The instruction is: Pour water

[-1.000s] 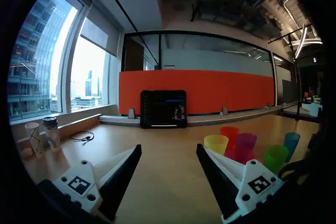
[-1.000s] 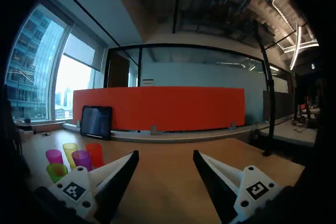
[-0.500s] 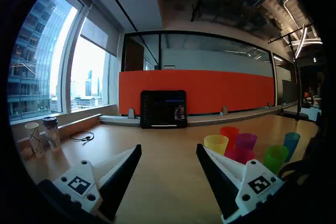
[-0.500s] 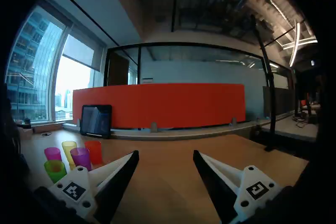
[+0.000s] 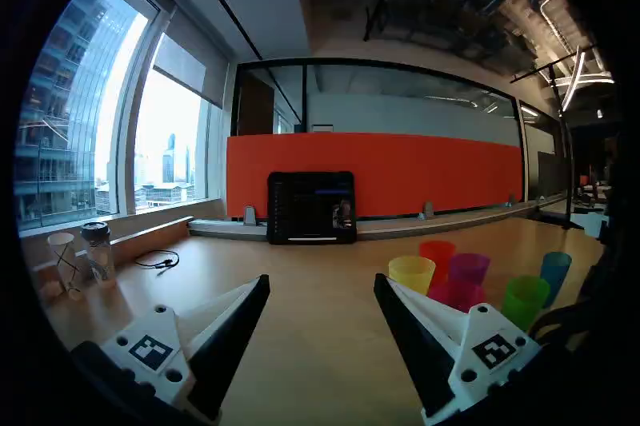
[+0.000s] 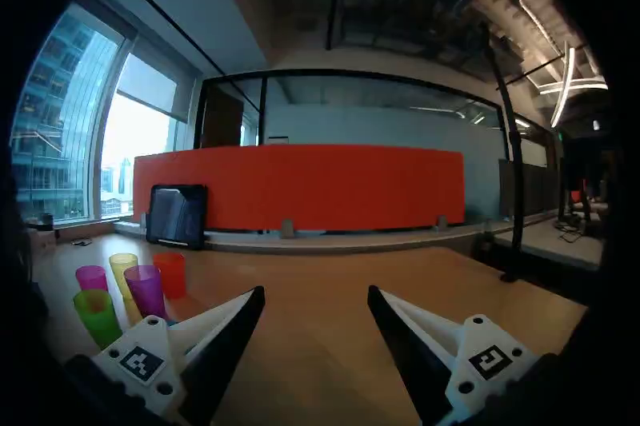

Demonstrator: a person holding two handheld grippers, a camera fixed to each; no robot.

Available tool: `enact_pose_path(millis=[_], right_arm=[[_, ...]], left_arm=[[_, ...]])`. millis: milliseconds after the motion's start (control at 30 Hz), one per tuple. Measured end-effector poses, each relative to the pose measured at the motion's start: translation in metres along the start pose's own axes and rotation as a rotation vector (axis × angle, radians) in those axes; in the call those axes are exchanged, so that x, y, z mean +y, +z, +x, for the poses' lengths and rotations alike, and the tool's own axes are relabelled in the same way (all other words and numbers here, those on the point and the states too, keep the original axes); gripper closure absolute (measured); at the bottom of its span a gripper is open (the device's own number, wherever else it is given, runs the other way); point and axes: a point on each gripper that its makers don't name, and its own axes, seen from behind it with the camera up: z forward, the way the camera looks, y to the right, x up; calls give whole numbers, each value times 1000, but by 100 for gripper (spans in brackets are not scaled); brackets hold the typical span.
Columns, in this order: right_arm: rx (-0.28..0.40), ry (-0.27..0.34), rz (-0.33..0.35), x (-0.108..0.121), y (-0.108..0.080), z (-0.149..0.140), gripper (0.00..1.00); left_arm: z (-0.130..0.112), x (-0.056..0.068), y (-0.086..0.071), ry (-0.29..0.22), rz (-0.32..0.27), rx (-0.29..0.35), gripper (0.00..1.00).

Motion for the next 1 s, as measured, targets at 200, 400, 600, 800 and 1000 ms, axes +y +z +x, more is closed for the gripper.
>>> enact_pose_path(millis=[200,400,600,800,1000], right_arm=[[0,0,2,-2,-1,0,0],[0,0,4,-2,-3,1,0],[-2,0,5,-3,-4,1,0],[-4,1,5,-4,-3,1,0],[-4,0,5,-3,-3,0,0]], left_arm=[[0,0,0,0,0,0,3],[0,0,0,0,0,0,3],[0,0,0,0,0,0,3],[0,0,0,0,0,0,3],[0,0,1,0,0,0,3]])
